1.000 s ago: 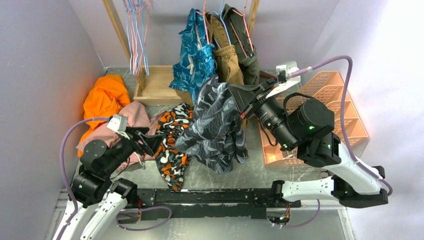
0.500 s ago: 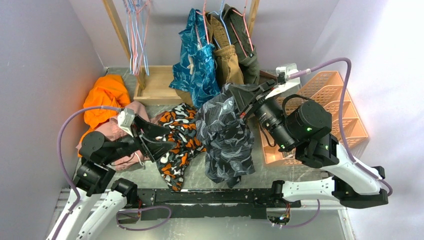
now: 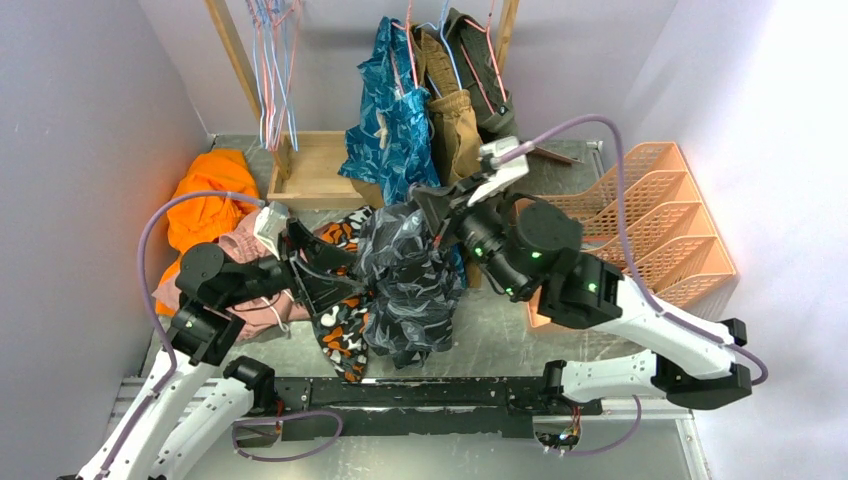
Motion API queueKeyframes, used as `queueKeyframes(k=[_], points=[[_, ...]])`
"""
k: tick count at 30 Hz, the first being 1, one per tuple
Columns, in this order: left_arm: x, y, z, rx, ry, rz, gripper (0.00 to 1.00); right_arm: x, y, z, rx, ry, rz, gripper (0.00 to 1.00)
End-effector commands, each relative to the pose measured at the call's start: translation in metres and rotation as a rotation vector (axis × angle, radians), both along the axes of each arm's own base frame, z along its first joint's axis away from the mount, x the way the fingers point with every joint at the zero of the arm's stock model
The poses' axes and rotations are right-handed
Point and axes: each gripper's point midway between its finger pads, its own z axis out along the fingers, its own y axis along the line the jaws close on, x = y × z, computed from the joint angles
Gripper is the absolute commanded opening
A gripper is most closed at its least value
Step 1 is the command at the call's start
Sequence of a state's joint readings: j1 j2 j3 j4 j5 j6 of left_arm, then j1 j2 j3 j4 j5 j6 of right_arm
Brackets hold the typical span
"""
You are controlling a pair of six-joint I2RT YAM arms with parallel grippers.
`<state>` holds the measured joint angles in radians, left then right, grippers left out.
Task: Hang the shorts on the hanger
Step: Adjust the shorts at the center of the board.
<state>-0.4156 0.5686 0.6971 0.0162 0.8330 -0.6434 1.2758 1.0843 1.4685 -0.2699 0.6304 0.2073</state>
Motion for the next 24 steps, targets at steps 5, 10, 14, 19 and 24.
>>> queueKeyframes(k=[5, 10, 14, 19, 24], points=[[0.001, 0.014, -0.007, 0.046, -0.032, 0.104, 0.95, 0.007, 0.058, -0.029, 0.001, 0.051, 0.064, 0.0], [-0.004, 0.03, -0.002, 0.065, -0.044, 0.201, 0.96, -0.01, 0.124, -0.059, -0.049, 0.121, 0.284, 0.0], [-0.011, 0.048, 0.003, 0.063, -0.036, 0.306, 0.96, -0.033, 0.156, -0.063, -0.068, 0.134, 0.468, 0.29], [-0.017, 0.069, 0.006, 0.027, -0.037, 0.421, 0.97, -0.033, 0.133, -0.061, -0.084, 0.103, 0.432, 0.66], [-0.009, 0.076, -0.004, 0.065, -0.01, 0.479, 0.97, -0.025, 0.08, -0.11, -0.166, 0.167, 0.289, 0.68]])
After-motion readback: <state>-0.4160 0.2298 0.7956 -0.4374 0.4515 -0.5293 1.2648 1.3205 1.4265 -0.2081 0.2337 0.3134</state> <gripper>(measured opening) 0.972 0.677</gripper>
